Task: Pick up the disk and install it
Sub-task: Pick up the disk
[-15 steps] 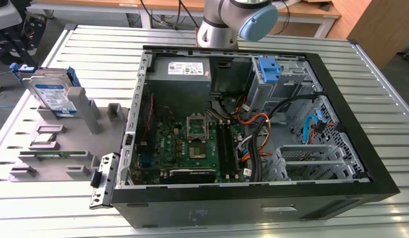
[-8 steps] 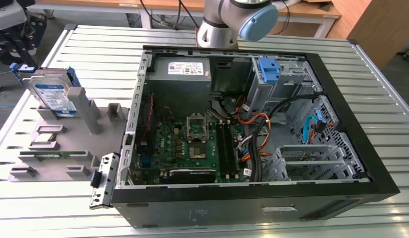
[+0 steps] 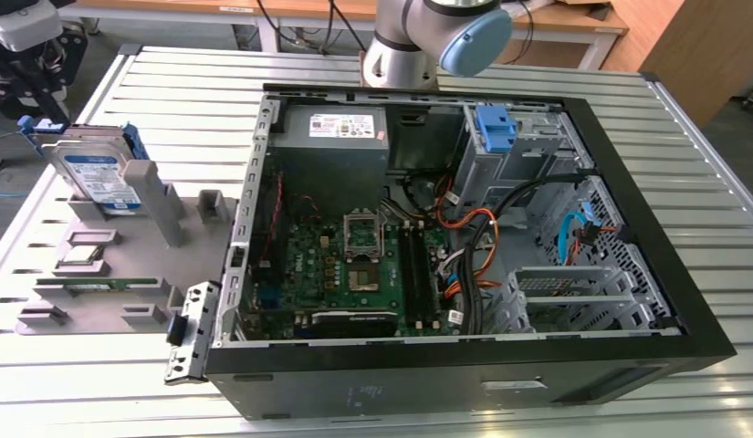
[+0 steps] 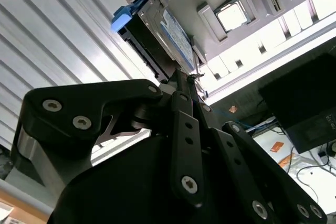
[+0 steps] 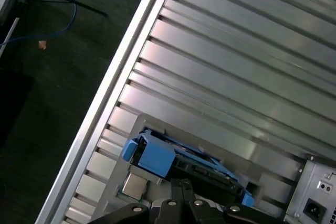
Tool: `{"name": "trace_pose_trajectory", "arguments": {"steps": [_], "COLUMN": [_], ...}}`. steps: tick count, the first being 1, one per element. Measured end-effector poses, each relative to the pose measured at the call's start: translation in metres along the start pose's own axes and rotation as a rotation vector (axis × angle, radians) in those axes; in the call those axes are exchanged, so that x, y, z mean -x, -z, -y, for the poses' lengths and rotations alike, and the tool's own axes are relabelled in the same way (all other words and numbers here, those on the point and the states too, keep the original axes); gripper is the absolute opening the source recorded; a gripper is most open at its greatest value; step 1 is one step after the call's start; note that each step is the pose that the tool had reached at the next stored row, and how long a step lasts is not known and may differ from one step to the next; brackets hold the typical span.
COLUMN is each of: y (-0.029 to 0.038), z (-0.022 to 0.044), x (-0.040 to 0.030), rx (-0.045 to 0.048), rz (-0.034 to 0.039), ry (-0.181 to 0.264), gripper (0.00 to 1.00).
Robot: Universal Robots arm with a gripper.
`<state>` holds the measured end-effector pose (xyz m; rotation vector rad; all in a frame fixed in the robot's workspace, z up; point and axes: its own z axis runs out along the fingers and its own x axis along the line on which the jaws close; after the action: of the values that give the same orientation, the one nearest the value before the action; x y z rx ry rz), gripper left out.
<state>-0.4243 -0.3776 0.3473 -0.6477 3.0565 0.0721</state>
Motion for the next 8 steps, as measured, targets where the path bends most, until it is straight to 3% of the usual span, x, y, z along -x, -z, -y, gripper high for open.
{"name": "trace_pose_trajectory", "arguments": {"steps": [8], "y": [-0.0004], "z": [0.0], "x": [0.0], "rx": [0.0028], "rz": [-0.0046], "ry": [0.109], "gripper": [0.1]}}
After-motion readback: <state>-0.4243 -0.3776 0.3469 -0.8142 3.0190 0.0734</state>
